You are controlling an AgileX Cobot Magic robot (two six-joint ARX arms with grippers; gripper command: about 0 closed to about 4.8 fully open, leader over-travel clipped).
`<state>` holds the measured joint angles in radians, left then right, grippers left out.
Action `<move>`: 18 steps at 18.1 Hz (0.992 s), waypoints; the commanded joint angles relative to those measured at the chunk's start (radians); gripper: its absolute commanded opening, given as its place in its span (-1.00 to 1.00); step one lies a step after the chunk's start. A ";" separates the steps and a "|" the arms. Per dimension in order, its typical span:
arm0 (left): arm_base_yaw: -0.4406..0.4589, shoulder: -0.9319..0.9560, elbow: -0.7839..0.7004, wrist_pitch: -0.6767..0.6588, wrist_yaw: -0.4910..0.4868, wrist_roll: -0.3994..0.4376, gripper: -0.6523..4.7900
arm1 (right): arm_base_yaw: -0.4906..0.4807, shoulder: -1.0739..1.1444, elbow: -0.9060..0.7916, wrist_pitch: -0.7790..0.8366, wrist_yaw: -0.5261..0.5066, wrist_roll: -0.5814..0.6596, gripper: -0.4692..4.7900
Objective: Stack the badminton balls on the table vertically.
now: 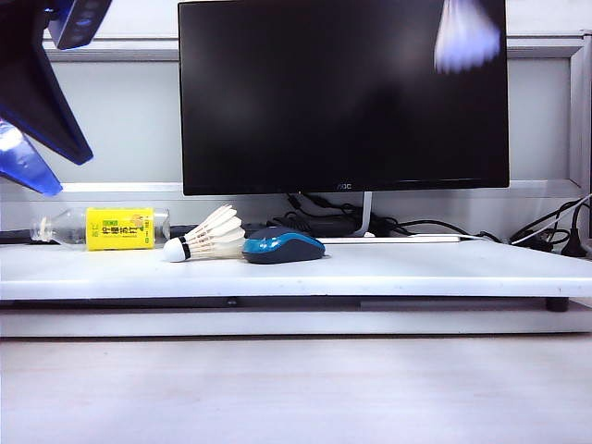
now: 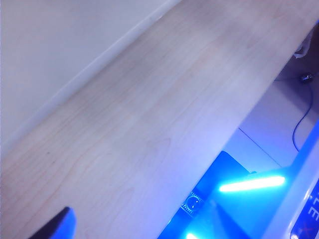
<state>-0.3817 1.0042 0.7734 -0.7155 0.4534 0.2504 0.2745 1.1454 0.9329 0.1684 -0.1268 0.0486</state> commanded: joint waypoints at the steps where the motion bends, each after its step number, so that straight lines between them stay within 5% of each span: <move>1: -0.001 -0.002 -0.001 0.007 0.007 0.004 0.58 | 0.000 -0.003 -0.166 0.311 0.005 0.008 -0.40; 4: -0.001 -0.002 -0.001 0.011 0.007 0.004 0.58 | 0.000 0.042 -0.325 0.615 0.005 0.008 -0.40; 7: -0.001 -0.002 -0.001 0.014 0.006 0.004 0.58 | 0.000 0.147 -0.324 0.644 0.005 0.008 -0.40; 14: -0.001 -0.002 -0.001 0.018 0.003 0.005 0.58 | 0.001 0.549 -0.322 1.116 -0.005 0.008 -0.39; 18: -0.001 -0.002 -0.014 0.039 -0.002 0.005 0.58 | 0.000 0.686 -0.315 1.233 0.006 0.008 -0.40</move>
<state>-0.3817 1.0039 0.7639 -0.6888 0.4530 0.2504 0.2745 1.8248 0.6079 1.3685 -0.1284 0.0528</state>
